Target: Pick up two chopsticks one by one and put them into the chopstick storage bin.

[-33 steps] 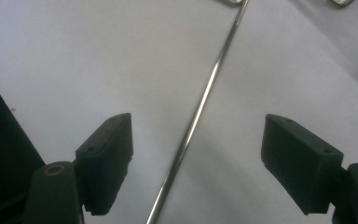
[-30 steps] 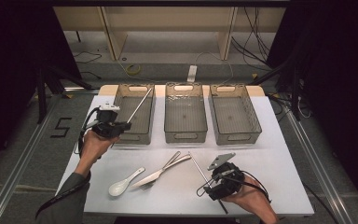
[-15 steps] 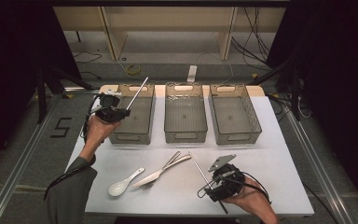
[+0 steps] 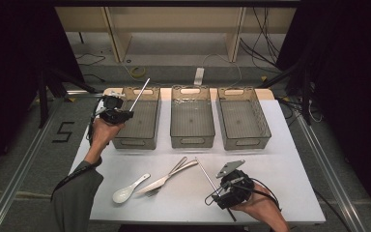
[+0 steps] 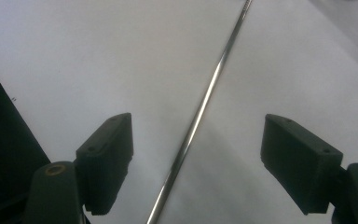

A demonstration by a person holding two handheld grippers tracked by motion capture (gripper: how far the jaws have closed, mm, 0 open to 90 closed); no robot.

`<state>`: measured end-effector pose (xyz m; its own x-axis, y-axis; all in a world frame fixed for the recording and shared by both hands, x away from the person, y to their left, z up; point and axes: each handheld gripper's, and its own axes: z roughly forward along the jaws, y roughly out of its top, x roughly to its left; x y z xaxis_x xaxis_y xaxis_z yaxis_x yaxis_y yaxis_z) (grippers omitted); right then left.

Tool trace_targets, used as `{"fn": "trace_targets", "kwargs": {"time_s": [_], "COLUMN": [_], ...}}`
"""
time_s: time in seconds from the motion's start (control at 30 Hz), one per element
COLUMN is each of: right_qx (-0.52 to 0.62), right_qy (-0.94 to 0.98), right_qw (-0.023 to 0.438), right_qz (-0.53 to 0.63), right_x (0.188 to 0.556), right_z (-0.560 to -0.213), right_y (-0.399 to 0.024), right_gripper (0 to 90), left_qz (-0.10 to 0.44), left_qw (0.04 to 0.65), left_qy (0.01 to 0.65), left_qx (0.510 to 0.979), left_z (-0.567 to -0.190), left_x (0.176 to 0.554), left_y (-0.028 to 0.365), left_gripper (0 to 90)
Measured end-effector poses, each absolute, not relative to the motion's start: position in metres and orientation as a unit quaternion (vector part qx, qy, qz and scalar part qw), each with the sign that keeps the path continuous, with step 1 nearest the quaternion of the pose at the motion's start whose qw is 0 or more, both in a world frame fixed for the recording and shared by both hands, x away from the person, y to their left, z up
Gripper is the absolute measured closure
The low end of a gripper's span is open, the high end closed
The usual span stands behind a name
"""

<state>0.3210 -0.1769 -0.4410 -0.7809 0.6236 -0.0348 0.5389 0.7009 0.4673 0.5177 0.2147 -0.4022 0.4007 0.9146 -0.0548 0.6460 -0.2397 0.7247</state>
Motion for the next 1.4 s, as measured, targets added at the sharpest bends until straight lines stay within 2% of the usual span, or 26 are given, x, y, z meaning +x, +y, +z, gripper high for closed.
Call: {"fn": "trace_targets", "kwargs": {"time_s": [0.3, 0.33, 0.37, 0.4, 0.47, 0.5, 0.53, 0.57, 0.63, 0.9, 1.07, 1.23, 1.4], "right_qx": [0.314, 0.313, 0.313, 0.313, 0.314, 0.314, 0.316, 0.316, 0.319, 0.326, 0.334, 0.34, 0.347], "right_qy": [0.918, 0.918, 0.918, 0.918, 0.918, 0.918, 0.916, 0.916, 0.915, 0.915, 0.914, 0.914, 0.914], "right_qw": [0.093, 0.093, 0.093, 0.093, 0.092, 0.092, 0.094, 0.094, 0.093, 0.088, 0.087, 0.082, 0.076], "right_qz": [0.222, 0.226, 0.226, 0.225, 0.225, 0.225, 0.227, 0.227, 0.226, 0.22, 0.214, 0.207, 0.193], "right_x": [0.321, 0.321, 0.321, 0.321, 0.321, 0.321, 0.321, 0.321, 0.322, 0.324, 0.325, 0.327, 0.332], "right_z": [-0.441, -0.441, -0.441, -0.441, -0.44, -0.44, -0.44, -0.44, -0.439, -0.438, -0.437, -0.437, -0.439], "right_y": [-0.177, -0.177, -0.177, -0.177, -0.178, -0.178, -0.179, -0.179, -0.179, -0.182, -0.183, -0.184, -0.186], "right_gripper": [26.2, 26.2, 26.2, 26.2, 26.2, 26.2, 26.2, 26.2, 26.2, 26.3, 26.3, 26.3, 27.7], "left_qz": [0.204, 0.202, 0.2, 0.2, 0.197, 0.196, 0.195, 0.196, 0.191, 0.141, 0.141, 0.158, 0.147], "left_qw": [0.324, 0.323, 0.324, 0.327, 0.329, 0.334, 0.336, 0.336, 0.347, 0.414, 0.409, 0.416, 0.428], "left_qy": [0.521, 0.523, 0.526, 0.53, 0.535, 0.538, 0.537, 0.536, 0.541, 0.518, 0.487, 0.469, 0.451], "left_qx": [0.763, 0.762, 0.761, 0.756, 0.753, 0.748, 0.749, 0.749, 0.742, 0.735, 0.759, 0.763, 0.769], "left_z": [-0.41, -0.411, -0.411, -0.411, -0.41, -0.409, -0.407, -0.405, -0.402, -0.386, -0.386, -0.384, -0.387], "left_x": [0.524, 0.525, 0.526, 0.526, 0.526, 0.525, 0.524, 0.522, 0.519, 0.483, 0.456, 0.436, 0.422], "left_y": [0.213, 0.213, 0.213, 0.213, 0.213, 0.212, 0.212, 0.211, 0.21, 0.204, 0.196, 0.191, 0.188], "left_gripper": [84.0, 75.9, 75.9, 72.0, 56.6, 56.6, 50.0, 50.0, 40.9, 26.6, 23.3, 20.9, 19.4]}}
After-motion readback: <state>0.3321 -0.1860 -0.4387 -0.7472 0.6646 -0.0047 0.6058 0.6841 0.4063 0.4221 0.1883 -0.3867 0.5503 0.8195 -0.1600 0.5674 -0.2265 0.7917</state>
